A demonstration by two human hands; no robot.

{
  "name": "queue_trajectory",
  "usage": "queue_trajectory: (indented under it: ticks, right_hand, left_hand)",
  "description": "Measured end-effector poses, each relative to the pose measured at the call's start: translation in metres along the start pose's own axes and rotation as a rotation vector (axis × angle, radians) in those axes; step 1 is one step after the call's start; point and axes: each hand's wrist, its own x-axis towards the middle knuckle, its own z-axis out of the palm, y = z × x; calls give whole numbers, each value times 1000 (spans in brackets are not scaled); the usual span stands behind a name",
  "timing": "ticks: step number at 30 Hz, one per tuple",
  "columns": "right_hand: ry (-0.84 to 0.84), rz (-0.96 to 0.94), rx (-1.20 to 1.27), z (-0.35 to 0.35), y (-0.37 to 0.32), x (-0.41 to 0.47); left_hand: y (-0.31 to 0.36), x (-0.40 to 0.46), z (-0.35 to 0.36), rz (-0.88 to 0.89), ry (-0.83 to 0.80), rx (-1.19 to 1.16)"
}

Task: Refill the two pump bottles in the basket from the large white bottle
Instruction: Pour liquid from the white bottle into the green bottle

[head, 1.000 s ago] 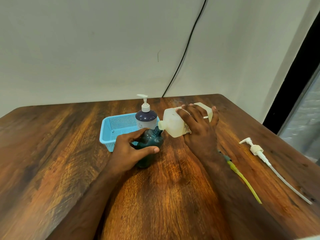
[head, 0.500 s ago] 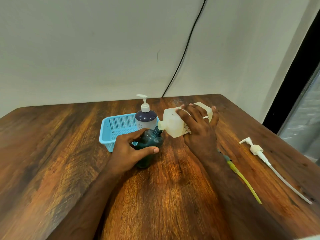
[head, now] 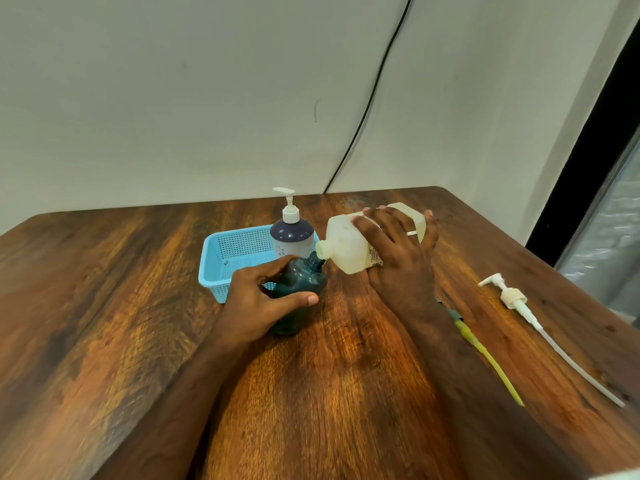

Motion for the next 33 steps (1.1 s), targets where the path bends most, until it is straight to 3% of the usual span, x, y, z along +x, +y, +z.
queue_trajectory:
  ticks: [33]
  right_hand:
    - [-16, 5, -26, 0, -1, -1]
  left_hand:
    - [-4, 2, 0, -25, -4, 5]
